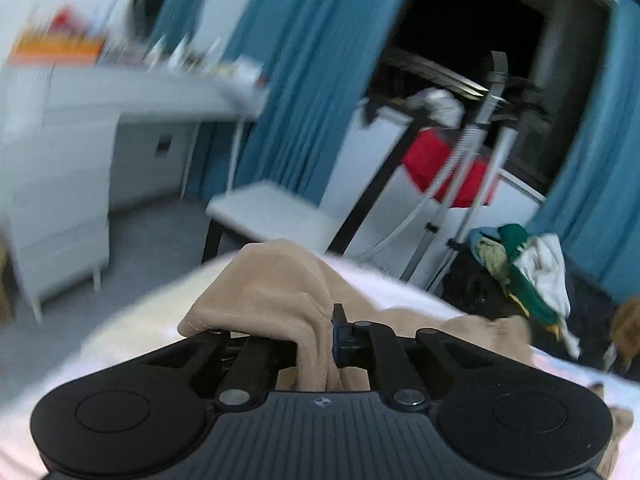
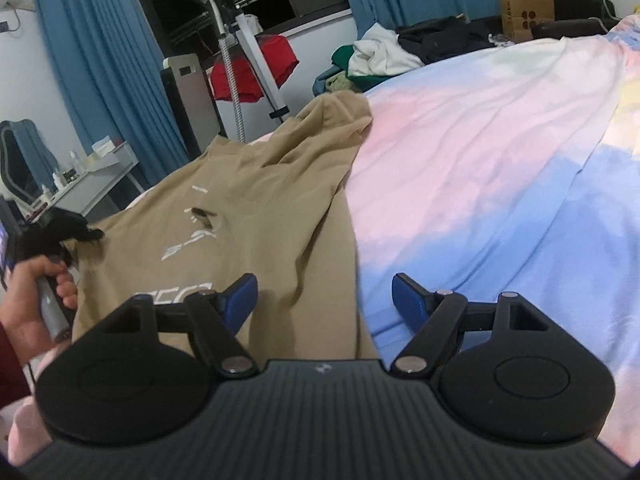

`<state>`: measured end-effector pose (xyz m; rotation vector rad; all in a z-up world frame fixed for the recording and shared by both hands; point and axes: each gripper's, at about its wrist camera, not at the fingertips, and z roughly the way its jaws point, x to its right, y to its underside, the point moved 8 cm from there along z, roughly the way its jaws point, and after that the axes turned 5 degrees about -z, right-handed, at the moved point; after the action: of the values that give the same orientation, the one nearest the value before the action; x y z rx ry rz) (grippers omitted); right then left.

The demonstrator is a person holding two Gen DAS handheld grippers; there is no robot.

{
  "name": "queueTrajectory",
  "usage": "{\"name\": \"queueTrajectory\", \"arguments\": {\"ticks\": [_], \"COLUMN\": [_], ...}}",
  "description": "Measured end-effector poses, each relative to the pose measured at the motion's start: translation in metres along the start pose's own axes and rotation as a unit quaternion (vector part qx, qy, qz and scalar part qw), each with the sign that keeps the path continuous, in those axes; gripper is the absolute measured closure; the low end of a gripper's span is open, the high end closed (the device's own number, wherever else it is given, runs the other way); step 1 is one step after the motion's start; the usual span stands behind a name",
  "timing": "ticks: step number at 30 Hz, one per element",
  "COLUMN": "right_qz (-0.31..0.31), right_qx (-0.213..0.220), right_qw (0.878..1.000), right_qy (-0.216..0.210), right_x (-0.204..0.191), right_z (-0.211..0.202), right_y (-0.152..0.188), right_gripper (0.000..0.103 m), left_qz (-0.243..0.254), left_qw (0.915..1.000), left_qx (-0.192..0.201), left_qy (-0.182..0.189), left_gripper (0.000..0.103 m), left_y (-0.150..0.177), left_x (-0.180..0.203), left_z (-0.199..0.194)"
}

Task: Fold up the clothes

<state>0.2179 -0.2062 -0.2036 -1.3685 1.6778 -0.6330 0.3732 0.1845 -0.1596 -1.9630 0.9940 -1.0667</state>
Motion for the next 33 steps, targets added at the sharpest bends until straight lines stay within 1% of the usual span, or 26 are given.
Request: {"name": "queueTrajectory", "arguments": {"ticks": [2, 4, 6, 8, 10, 13, 15, 18, 20, 21, 23, 24, 25, 26, 29, 30, 32, 33], "right_qz": [0.007, 0.014, 0.021, 0.025, 0.033, 0.053, 0.065, 0.082, 0.094, 0.095, 0.095, 0.096, 0.091, 0.088, 0.087, 0.083, 0.073, 0.068], "right_qx": [-0.002, -0.003, -0.002, 0.001, 0.003, 0.003, 0.003, 0.002, -0.005, -0.007, -0.011, -0.013, -0.012, -0.011, -0.011, -0.009, -0.006, -0.005], "right_qw": [1.000, 1.000, 1.000, 1.000, 0.999, 0.999, 0.998, 0.997, 0.996, 0.995, 0.995, 0.995, 0.996, 0.996, 0.996, 0.996, 0.997, 0.997], "right_qy": [0.005, 0.004, 0.002, 0.003, 0.007, 0.009, 0.008, 0.009, 0.004, 0.000, -0.007, -0.011, -0.013, -0.014, -0.020, -0.022, -0.026, -0.028], "right_x": [0.006, 0.010, 0.015, 0.019, 0.026, 0.038, 0.046, 0.057, 0.061, 0.061, 0.060, 0.060, 0.059, 0.058, 0.056, 0.054, 0.052, 0.050], "right_z": [-0.005, -0.010, -0.014, -0.018, -0.019, -0.019, -0.017, -0.012, -0.006, -0.004, 0.001, 0.003, 0.004, 0.004, 0.004, 0.001, -0.004, -0.007], "right_y": [-0.002, -0.005, -0.008, -0.011, -0.014, -0.017, -0.017, -0.012, -0.008, -0.006, -0.003, -0.002, -0.001, -0.002, -0.004, -0.004, -0.004, -0.004], "right_gripper": [0.027, 0.027, 0.027, 0.027, 0.027, 0.027, 0.027, 0.027, 0.025, 0.025, 0.025, 0.025, 0.025, 0.025, 0.025, 0.025, 0.025, 0.025], "left_qz": [0.050, 0.099, 0.149, 0.198, 0.222, 0.246, 0.245, 0.214, 0.211, 0.207, 0.197, 0.193, 0.189, 0.190, 0.193, 0.189, 0.171, 0.161], "left_qw": [0.9986, 0.9944, 0.9874, 0.9777, 0.9719, 0.9656, 0.9652, 0.9697, 0.9686, 0.9690, 0.9697, 0.9699, 0.9698, 0.9672, 0.9578, 0.9558, 0.9550, 0.9540], "left_qx": [0.010, 0.019, 0.029, 0.038, 0.027, 0.002, -0.024, -0.078, -0.102, -0.107, -0.118, -0.123, -0.126, -0.132, -0.149, -0.160, -0.180, -0.194], "left_qy": [0.015, 0.031, 0.046, 0.061, 0.073, 0.085, 0.089, 0.088, 0.082, 0.082, 0.083, 0.083, 0.089, 0.104, 0.152, 0.158, 0.161, 0.162], "left_gripper": [0.095, 0.095, 0.095, 0.095, 0.095, 0.095, 0.095, 0.094, 0.087, 0.082, 0.048, 0.042, 0.033, 0.027, 0.022, 0.022, 0.022, 0.022], "left_y": [0.003, 0.007, 0.010, 0.014, 0.040, 0.086, 0.120, 0.156, 0.172, 0.172, 0.171, 0.170, 0.162, 0.156, 0.132, 0.128, 0.126, 0.125], "left_x": [0.047, 0.094, 0.141, 0.188, 0.230, 0.278, 0.297, 0.301, 0.297, 0.292, 0.284, 0.279, 0.273, 0.269, 0.253, 0.239, 0.211, 0.190], "left_z": [-0.012, -0.023, -0.035, -0.047, -0.043, -0.034, -0.016, 0.013, 0.029, 0.032, 0.038, 0.041, 0.037, 0.027, -0.007, -0.028, -0.058, -0.076]}}
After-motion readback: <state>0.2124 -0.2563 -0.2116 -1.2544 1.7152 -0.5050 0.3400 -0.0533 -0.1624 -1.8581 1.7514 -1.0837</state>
